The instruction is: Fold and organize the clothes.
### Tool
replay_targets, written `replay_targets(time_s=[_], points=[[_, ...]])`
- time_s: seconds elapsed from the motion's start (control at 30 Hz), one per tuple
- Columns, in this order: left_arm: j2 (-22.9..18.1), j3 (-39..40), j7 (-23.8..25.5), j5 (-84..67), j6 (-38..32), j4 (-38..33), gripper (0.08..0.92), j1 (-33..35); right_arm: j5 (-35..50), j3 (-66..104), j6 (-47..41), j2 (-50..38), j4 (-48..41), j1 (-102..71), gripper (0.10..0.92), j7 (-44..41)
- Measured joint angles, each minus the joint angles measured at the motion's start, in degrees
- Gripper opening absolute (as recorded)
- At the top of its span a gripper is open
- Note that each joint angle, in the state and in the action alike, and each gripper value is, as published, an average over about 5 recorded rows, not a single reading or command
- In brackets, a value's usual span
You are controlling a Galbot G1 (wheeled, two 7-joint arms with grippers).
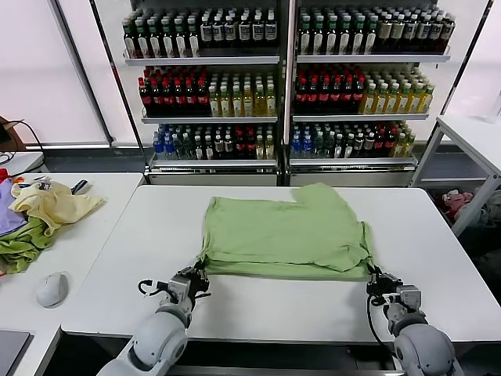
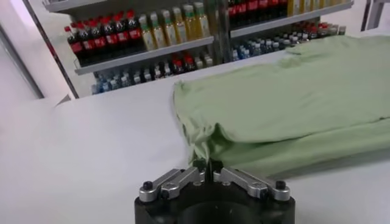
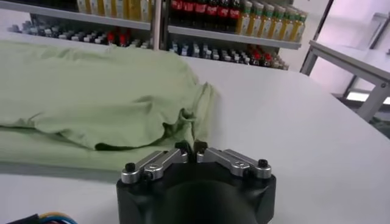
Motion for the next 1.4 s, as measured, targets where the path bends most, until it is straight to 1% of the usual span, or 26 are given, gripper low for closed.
replay_targets(time_s=[0.33,0.43,0.5,0.57,0.7,0.8,0.97,1.1,1.23,1.33,1.4], points=[[2.69,-4.07,0.37,2.04,-0.11,-10.66,0.109,13.76,-3.04,2.31,-0.13,-0.09,7.47,-9.33,0.155,-1.22],[3.24,-4.73,0.60,2.88,-0.03,-12.73,0.109,16.98,-4.24,2.62,0.08,0.01,9.01,-10.95,0.212,-1.51],[3.54,-5.04,0.77,3.43,0.01,-13.80,0.110,18.64,-4.70,2.91,0.75,0.06,9.96,-11.66,0.271,-1.38],[3.75,-5.41,0.89,3.85,0.04,-14.84,0.129,19.96,-4.92,3.23,1.86,0.01,10.82,-12.15,0.331,-1.08],[4.26,-6.36,0.93,4.36,0.04,-16.93,0.224,21.72,-4.70,3.54,4.31,-0.42,12.04,-12.41,0.443,-0.31],[4.85,-7.13,0.83,4.37,0.00,-18.06,0.310,22.28,-4.01,3.40,5.45,-1.01,12.33,-11.68,0.530,0.32],[6.11,-8.11,0.27,3.04,-0.09,-18.39,0.457,21.05,-2.04,1.99,5.98,-2.42,11.28,-7.40,0.677,1.66],[6.83,-7.95,-0.10,0.78,-0.09,-16.68,0.570,17.26,0.12,-0.82,5.18,-3.74,8.08,-0.54,0.776,2.93],[6.78,-6.90,-0.51,-1.97,-0.07,-12.72,0.691,11.13,1.97,-5.00,3.74,-4.42,2.94,8.17,0.818,3.82],[6.37,-5.56,-0.79,-4.07,-0.06,-8.74,0.770,5.58,3.12,-8.41,2.72,-4.50,-1.62,14.94,0.822,4.15],[5.94,-4.46,-0.91,-5.27,-0.06,-5.76,0.801,1.76,3.86,-10.58,2.07,-4.45,-4.85,19.20,0.822,4.24]])
